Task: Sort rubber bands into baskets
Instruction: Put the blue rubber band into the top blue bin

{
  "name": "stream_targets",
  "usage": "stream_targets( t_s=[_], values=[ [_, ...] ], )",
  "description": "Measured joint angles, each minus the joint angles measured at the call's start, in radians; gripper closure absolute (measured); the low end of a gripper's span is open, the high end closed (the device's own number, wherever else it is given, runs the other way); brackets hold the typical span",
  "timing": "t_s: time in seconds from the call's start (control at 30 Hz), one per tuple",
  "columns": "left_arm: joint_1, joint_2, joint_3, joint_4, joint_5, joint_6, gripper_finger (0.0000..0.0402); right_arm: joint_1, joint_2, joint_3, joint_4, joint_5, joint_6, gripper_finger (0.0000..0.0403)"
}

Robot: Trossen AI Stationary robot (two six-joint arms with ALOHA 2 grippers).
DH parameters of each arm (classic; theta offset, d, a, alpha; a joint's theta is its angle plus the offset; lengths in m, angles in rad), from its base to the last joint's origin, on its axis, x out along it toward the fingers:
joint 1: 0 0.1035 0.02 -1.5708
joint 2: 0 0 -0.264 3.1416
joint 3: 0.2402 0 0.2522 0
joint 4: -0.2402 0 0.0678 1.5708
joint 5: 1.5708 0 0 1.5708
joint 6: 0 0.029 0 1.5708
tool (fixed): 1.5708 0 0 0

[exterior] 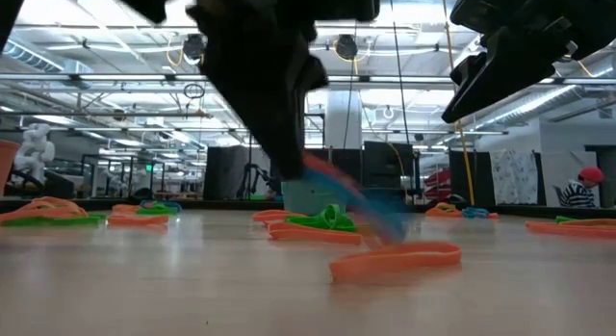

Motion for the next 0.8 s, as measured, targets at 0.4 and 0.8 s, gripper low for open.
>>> stream_targets(
  t_s=[0.4, 0.8],
  values=[
    [0.002, 0.000, 0.031, -0.029, -0.030, 0.008, 0.0273, 0.000, 0.000, 0.000, -0.001, 0.000, -0.003, 0.0257],
    [0.000, 0.001, -0.005, -0.028, 0.022, 0.019, 0.0251, 0.000, 0.000, 0.000, -0.005, 0.000, -0.008, 0.0257]
  ],
)
